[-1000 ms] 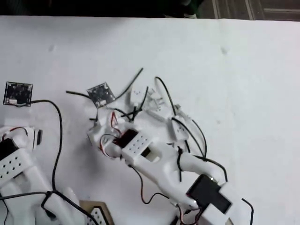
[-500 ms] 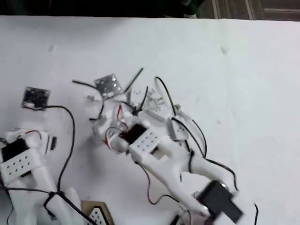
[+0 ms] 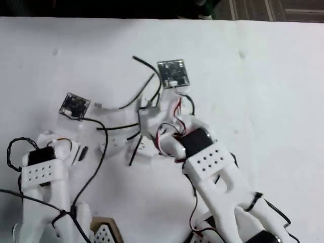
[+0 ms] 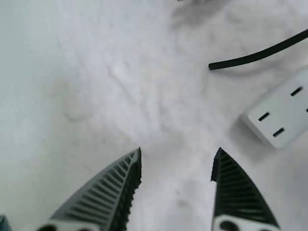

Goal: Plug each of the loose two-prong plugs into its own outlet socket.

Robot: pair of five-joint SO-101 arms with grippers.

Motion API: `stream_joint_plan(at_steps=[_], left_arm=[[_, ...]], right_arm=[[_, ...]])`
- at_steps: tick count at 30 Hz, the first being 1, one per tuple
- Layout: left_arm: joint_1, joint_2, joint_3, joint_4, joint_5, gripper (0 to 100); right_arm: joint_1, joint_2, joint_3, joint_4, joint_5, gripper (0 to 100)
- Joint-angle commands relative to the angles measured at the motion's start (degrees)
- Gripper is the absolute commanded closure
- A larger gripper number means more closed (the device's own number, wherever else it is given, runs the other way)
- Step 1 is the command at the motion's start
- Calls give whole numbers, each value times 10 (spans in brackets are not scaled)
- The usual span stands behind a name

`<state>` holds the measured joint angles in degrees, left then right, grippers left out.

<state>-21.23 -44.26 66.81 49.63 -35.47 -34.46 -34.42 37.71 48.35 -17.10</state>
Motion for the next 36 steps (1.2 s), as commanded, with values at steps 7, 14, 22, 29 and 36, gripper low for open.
stream_joint_plan(at_steps=[7, 14, 22, 29, 36], left_arm=[[73, -10, 19, -10, 11, 755], [82, -9, 17, -13, 29, 755], [85, -8, 17, -10, 27, 755], [45, 101, -77, 60, 1, 755], [38, 273, -185, 100, 1, 758]], right_arm=[[25, -51, -1, 21, 7, 981], [30, -75, 25, 18, 7, 981], [29, -100, 43, 17, 7, 981], [29, -102, 46, 17, 7, 981], [29, -102, 46, 17, 7, 981]])
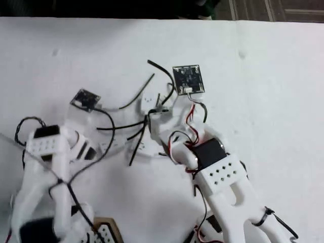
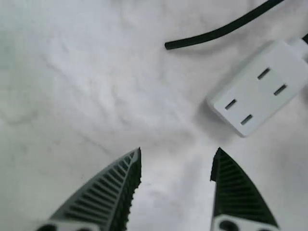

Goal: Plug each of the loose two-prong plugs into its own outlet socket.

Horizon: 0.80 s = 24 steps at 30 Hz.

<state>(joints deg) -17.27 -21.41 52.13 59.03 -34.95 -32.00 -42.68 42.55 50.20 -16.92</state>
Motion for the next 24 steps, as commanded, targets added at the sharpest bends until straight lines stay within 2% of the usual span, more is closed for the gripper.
stream_joint_plan(at_steps=[1, 8, 17, 20, 24], left_arm=[[0, 53, -40, 2, -4, 758], [54, 80, -45, -32, 47, 755], [175, 116, -100, -40, 138, 755], [191, 109, -119, -25, 153, 755], [184, 61, -143, 40, 149, 756]], right_arm=[[5, -19, -3, -1, 5, 981], [4, -19, -3, 0, 5, 981], [5, -19, -2, 2, 3, 981], [6, -19, -1, 2, 2, 981], [4, -19, 7, 2, 5, 981]])
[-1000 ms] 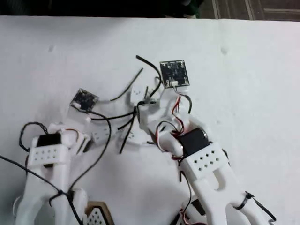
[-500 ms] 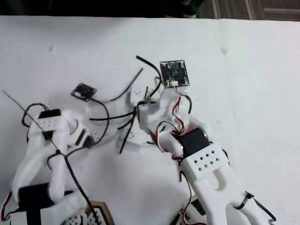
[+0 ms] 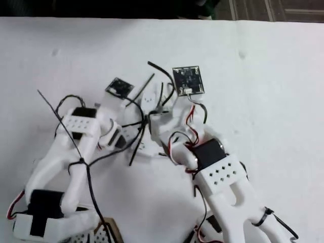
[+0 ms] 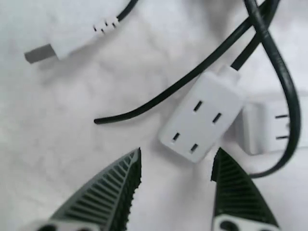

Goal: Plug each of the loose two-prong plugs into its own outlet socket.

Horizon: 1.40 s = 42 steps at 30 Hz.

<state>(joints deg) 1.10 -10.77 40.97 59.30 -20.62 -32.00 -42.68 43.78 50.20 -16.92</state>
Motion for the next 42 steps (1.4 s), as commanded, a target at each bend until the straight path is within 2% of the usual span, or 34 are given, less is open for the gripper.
stream_joint_plan(at_steps=[1, 7, 10, 15, 18, 22, 27, 38, 42], left_arm=[[-7, -65, -34, 54, 5, 756], [-45, -235, -29, 105, 6, 756], [-57, -313, -27, 111, 11, 756], [-55, -418, 35, 74, 62, 756], [-57, -469, 87, 39, 75, 756], [-54, -537, 137, 19, 80, 756], [-52, -623, 171, 16, 132, 755], [54, -720, 229, 23, 134, 755], [87, -739, 229, 49, 94, 755]], right_arm=[[4, -19, -5, 2, 5, 981], [1, -20, -7, 12, 7, 981], [-29, -20, -10, 36, 7, 981], [-99, -20, -9, 53, 7, 981], [-125, -20, -6, 54, 44, 981], [-141, -20, -5, 53, 62, 981], [-165, -15, -5, 52, 63, 981], [-196, -15, -4, 51, 63, 981], [-196, -14, 9, 44, 63, 981]])
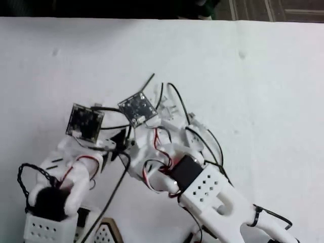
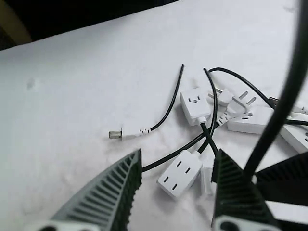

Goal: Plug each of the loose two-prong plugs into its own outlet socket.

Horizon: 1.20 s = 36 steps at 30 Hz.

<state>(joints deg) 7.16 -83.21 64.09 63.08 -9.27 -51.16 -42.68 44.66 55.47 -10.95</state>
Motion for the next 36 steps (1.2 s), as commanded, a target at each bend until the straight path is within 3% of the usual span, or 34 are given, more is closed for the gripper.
stream_joint_plan(at_steps=[1, 5, 10, 17, 23, 28, 36], left_arm=[[33, -22, -3, 17, -23, 755], [29, -44, 0, 19, -25, 755], [-37, -53, 0, 16, -23, 755], [-234, -53, 11, 13, -25, 758], [-377, -53, 112, -76, -26, 758], [-393, -53, 186, -118, -60, 758], [-394, -53, 198, -116, -62, 758]], right_arm=[[-4, -14, 7, -16, 4, 981], [-3, -14, 18, -30, 4, 981], [-1, -15, 18, -39, 4, 981], [0, -10, 76, -200, 14, 981], [0, 99, 113, -370, 49, 981], [7, 229, 91, -456, 52, 981], [54, 312, 48, -462, 71, 981]])
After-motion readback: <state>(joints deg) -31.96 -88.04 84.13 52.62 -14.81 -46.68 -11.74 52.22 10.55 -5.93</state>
